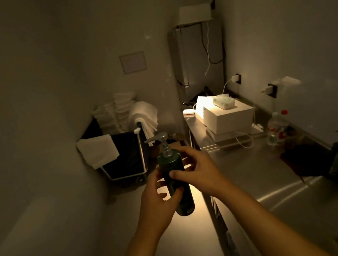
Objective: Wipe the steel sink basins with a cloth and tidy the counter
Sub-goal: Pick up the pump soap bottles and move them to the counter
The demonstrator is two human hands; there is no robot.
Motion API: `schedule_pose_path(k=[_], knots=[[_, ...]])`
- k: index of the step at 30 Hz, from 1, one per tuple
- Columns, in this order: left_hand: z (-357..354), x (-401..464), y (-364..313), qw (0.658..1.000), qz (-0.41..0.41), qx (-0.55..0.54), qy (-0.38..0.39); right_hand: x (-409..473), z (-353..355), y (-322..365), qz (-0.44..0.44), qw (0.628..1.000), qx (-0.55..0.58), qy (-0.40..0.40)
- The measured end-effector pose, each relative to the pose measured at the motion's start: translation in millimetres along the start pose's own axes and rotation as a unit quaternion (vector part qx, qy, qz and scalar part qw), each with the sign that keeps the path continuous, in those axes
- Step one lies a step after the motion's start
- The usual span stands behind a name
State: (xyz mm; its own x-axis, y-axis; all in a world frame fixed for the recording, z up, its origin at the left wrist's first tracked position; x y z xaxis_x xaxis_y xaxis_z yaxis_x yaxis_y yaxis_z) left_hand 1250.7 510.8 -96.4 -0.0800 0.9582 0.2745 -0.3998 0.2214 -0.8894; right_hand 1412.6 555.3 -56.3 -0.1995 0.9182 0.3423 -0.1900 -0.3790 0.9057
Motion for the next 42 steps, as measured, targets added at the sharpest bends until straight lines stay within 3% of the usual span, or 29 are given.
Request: schedule_pose_path(k=[5, 15, 25, 34, 42], knots=[[-8.8, 77.2, 30.1, 0.998, -0.014, -0.032, 0.06, 53.5, -2.0, -22.7, -0.012, 1.0, -0.01, -0.02], [-38.5, 243.6, 38.3, 0.979, -0.091, -0.086, 0.159, 171.1, 28.5, -51.2, -0.05, 0.988, -0.044, -0.137], [-87.1, 287.5, 50.4, 0.946, -0.118, -0.126, 0.275, 177.1, 49.1, -76.2, -0.114, 0.965, -0.088, -0.22], [-66.1, 306.9, 63.2, 0.941, -0.11, -0.154, 0.281, 205.0, 37.3, -71.2, -0.112, 0.969, -0.097, -0.199], [-17.9, 326.1, 103.5, 0.957, -0.088, -0.093, 0.262, 239.4, 0.6, -84.8, -0.102, 0.977, -0.102, -0.159]])
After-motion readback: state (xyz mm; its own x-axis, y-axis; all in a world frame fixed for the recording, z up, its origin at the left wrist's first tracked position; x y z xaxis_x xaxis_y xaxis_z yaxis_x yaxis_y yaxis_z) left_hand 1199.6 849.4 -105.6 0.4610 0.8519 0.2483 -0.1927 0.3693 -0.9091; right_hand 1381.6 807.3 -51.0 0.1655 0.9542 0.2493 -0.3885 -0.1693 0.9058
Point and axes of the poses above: each hand's wrist, its own x-axis towards the middle knuckle, its own z-axis out of the back of the hand, y = z × x, the point moved 2 cm from there along x, towards the middle knuckle, and after that the axes turned 3 degrees about x, right-handed, at the moved point
